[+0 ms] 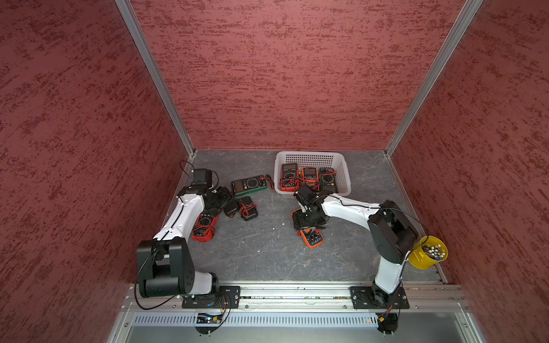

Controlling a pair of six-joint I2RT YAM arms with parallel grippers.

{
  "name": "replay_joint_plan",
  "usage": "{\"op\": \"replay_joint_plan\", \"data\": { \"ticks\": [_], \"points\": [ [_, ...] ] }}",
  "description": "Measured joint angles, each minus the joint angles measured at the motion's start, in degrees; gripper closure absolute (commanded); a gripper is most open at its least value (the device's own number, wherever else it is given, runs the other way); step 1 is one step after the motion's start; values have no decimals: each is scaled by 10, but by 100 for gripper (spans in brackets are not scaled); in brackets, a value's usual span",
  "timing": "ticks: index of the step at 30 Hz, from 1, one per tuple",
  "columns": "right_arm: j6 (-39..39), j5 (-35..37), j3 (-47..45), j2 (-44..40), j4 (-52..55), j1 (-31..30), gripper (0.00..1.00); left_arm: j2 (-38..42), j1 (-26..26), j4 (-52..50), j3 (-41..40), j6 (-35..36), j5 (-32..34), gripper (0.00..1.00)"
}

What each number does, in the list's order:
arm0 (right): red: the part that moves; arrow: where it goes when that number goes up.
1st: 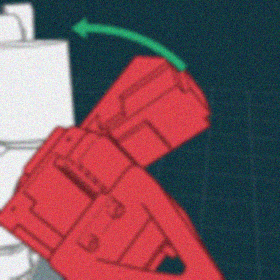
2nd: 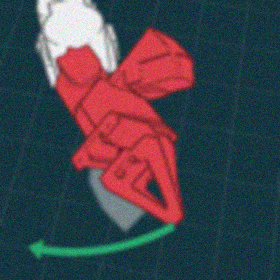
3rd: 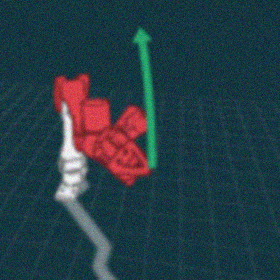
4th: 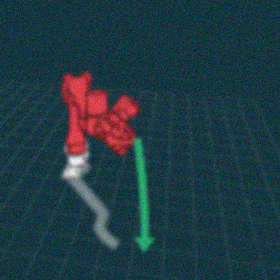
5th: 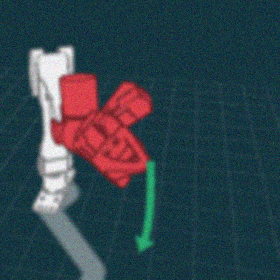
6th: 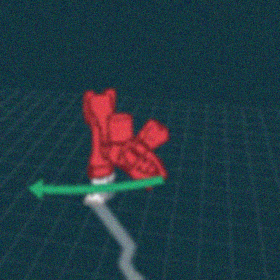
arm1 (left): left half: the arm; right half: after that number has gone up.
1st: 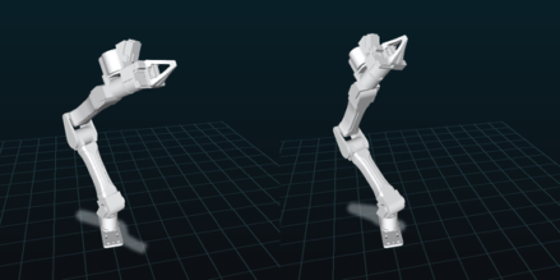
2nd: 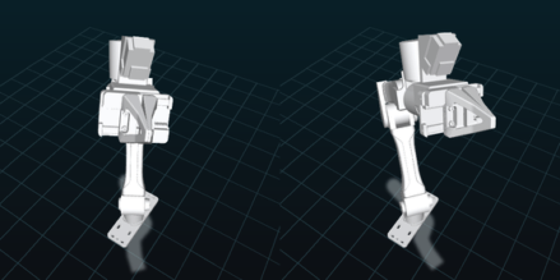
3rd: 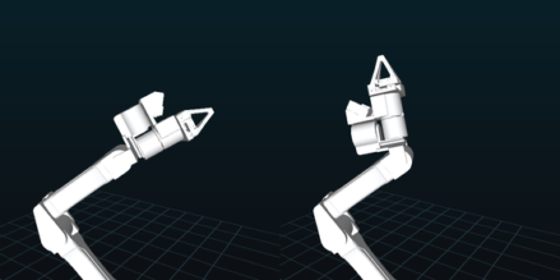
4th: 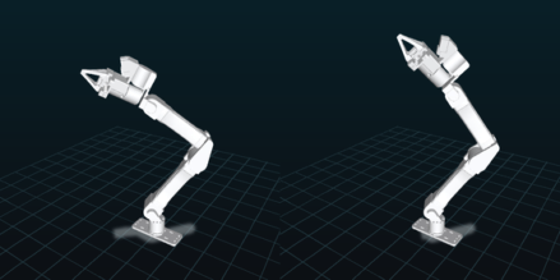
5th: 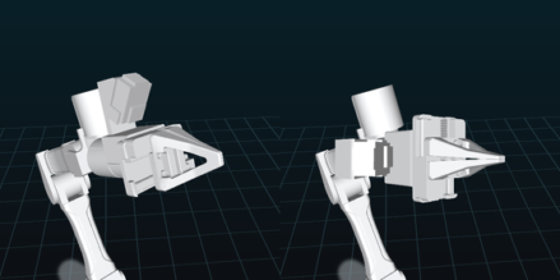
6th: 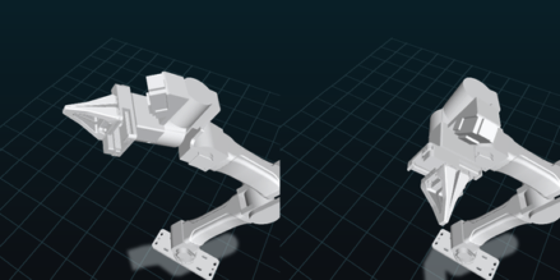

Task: Put the multimeter into the basket
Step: Pick up the multimeter from the center of the board.

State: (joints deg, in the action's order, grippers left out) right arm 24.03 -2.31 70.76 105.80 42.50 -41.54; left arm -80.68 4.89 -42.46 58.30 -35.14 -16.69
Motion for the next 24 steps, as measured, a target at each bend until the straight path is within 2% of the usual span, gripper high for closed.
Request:
{"op": "replay_joint_plan", "data": {
  "ticks": [3,10,13,16,20,24],
  "points": [
    [6,14,-3,-26,15,-9,71,0,0,0,2,0,0,27],
    [26,36,11,-146,73,-14,74,0,1,1,17,-2,0,27],
    [31,54,45,-174,111,-13,72,0,1,1,23,-4,0,16],
    [36,63,106,-177,148,0,72,0,1,5,26,-6,0,1],
    [45,74,232,-141,196,41,72,-5,2,6,37,-6,0,0],
    [46,90,384,-48,243,78,72,-12,3,18,45,-6,0,0]
  ]
}}
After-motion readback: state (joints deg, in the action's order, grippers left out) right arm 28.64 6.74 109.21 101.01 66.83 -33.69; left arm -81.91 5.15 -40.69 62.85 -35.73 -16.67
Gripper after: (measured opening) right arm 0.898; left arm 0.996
